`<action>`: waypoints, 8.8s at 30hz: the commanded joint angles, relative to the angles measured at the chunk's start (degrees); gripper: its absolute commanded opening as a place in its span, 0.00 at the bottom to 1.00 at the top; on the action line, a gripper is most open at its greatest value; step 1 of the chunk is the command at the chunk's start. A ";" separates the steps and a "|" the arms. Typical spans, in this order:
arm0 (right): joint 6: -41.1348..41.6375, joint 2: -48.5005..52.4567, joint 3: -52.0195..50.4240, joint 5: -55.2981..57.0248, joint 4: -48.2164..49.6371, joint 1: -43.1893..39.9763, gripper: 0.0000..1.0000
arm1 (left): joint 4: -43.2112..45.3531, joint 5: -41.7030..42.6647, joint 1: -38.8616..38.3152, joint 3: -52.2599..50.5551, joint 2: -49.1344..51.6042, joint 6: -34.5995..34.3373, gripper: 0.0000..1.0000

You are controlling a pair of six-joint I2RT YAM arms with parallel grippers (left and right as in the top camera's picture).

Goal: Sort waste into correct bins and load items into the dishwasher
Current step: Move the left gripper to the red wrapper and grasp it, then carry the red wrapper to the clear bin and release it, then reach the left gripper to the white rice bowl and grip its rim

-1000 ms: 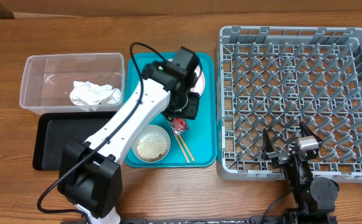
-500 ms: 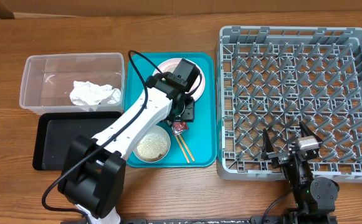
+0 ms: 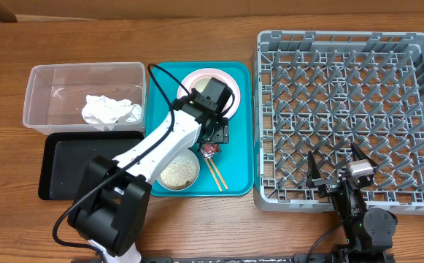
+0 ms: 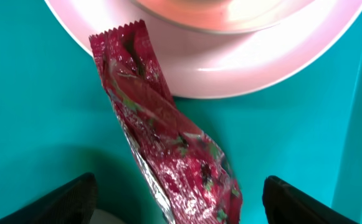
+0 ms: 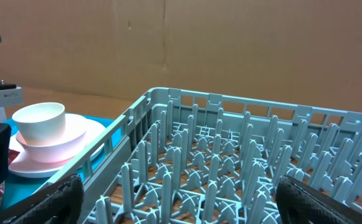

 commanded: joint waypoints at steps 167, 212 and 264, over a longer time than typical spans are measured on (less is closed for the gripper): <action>0.00 -0.57 -0.61 -0.28 0.33 0.44 1.00 | -19.54 1.60 -18.18 -0.92 -17.03 0.46 0.04; 0.02 -0.57 -0.61 -0.28 0.33 0.44 1.00 | 5.40 -18.38 -18.03 -25.79 -17.00 -6.97 0.27; 0.00 -0.57 -0.61 -0.28 0.33 0.44 1.00 | 7.45 -8.22 -6.45 -24.92 -15.37 -2.38 0.05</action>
